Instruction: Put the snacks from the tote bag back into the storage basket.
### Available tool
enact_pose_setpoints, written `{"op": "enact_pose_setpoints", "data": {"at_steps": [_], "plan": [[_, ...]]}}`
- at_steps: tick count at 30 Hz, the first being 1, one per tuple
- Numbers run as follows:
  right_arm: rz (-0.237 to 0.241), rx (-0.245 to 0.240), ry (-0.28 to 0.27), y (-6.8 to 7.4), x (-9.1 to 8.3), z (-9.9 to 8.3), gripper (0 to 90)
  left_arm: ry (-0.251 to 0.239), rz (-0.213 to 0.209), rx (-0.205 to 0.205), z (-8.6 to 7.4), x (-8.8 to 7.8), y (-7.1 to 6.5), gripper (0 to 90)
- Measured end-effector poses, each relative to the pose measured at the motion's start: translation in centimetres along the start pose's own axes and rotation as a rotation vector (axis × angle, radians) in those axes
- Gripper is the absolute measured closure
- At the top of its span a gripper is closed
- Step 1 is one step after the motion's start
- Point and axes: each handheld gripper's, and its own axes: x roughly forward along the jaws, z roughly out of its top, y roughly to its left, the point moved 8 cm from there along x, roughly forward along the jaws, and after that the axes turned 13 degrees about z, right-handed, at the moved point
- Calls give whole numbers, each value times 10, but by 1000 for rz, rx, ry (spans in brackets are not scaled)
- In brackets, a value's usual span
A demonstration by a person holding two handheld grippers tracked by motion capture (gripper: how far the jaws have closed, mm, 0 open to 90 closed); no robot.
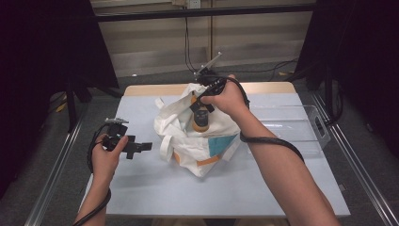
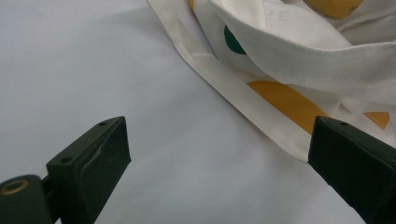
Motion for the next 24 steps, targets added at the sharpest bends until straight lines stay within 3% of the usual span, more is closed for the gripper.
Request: {"op": "enact_pose_setpoints", "data": {"at_steps": [24], "plan": [[-3,53,101,0,-24,-7,303,-3,1,0,0,-1,-1,54]]}}
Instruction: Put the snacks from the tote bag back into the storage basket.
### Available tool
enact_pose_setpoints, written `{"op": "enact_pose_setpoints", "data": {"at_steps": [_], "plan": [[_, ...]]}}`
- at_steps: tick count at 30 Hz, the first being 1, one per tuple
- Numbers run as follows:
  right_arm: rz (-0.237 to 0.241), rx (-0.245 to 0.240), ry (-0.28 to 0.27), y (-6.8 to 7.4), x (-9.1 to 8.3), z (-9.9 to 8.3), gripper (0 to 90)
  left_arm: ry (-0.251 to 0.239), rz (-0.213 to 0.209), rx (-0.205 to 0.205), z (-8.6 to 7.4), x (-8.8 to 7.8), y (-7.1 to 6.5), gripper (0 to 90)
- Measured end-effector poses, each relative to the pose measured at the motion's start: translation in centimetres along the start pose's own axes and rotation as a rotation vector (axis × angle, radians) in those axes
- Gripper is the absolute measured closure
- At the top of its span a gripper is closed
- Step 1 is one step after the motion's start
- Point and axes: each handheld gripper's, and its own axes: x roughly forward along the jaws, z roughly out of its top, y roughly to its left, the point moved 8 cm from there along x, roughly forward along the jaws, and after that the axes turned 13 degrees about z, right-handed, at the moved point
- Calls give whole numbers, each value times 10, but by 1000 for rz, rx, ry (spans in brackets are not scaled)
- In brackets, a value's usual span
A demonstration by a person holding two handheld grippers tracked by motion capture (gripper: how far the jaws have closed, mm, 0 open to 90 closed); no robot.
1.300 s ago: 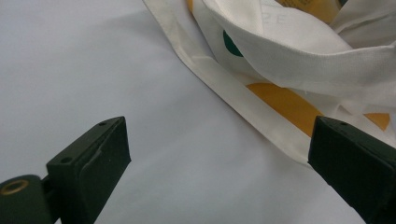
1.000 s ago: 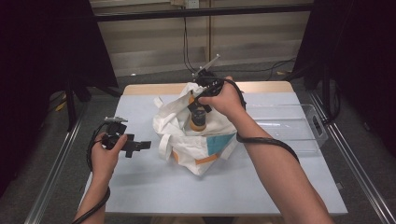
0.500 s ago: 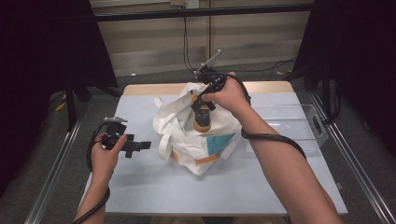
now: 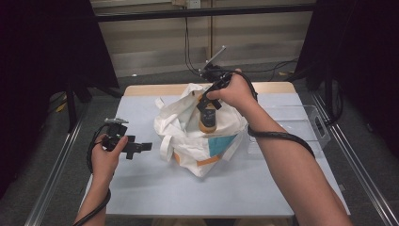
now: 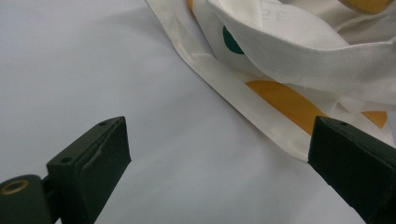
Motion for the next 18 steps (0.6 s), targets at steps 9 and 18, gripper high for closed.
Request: {"op": "enact_pose_setpoints", "data": {"at_steps": [9,18], "plan": [[-13,4,25,1,-8,1,303,5,1,2,-1,0,1,53],[-23,10,32,1,-16,1,304,11,-5,3,-1,0,-1,53]]}}
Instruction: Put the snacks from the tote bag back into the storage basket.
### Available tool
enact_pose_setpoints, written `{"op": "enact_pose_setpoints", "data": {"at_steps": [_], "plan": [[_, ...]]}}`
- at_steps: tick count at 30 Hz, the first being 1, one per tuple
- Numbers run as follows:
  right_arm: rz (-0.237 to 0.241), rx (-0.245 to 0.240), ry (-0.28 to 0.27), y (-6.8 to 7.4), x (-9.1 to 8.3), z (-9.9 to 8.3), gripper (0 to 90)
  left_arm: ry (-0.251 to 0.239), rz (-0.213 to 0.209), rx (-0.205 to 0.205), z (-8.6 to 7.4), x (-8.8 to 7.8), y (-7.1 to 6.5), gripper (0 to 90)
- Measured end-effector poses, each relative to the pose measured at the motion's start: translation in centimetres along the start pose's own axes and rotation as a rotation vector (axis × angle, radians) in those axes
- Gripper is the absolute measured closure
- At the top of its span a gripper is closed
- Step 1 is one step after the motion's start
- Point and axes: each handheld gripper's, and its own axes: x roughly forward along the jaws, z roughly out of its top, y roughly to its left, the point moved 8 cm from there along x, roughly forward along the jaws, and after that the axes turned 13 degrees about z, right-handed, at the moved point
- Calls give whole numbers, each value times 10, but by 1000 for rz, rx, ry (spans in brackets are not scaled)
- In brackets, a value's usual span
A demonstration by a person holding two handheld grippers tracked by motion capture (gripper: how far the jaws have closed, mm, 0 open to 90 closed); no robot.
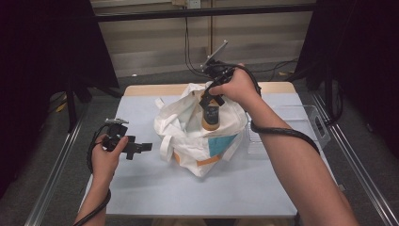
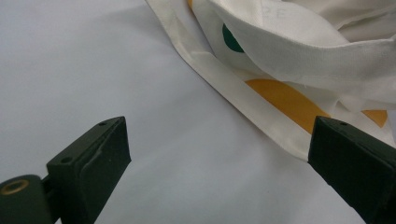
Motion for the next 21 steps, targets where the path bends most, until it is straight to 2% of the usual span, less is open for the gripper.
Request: {"op": "enact_pose_setpoints", "data": {"at_steps": [21], "plan": [[-12,16,31,1,-20,4,303,3,3,-4,-2,2,2,53]]}}
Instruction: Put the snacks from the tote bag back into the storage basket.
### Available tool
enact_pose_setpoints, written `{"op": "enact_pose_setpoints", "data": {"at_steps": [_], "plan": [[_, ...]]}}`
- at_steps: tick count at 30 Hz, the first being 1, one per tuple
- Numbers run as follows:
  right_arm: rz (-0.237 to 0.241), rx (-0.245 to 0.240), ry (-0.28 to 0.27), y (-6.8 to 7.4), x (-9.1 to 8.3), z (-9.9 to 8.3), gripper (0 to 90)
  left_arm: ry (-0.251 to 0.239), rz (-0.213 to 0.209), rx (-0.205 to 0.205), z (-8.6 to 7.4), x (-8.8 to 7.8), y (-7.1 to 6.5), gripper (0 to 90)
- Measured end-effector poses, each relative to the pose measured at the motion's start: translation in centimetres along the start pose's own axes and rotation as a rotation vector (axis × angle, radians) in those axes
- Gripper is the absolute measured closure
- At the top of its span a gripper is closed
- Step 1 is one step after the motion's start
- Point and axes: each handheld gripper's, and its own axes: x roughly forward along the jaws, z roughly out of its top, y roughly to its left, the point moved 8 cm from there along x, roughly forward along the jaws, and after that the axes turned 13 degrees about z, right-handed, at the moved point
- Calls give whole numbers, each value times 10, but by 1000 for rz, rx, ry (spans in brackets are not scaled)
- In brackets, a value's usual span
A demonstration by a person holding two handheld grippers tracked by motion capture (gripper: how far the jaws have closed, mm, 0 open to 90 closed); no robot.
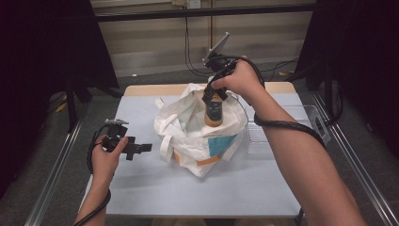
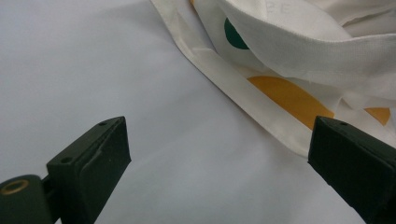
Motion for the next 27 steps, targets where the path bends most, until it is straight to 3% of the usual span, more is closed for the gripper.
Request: {"op": "enact_pose_setpoints", "data": {"at_steps": [27], "plan": [[-21,32,1,-8,-32,-2,304,0,-1,-1,-1,-1,1,53]]}}
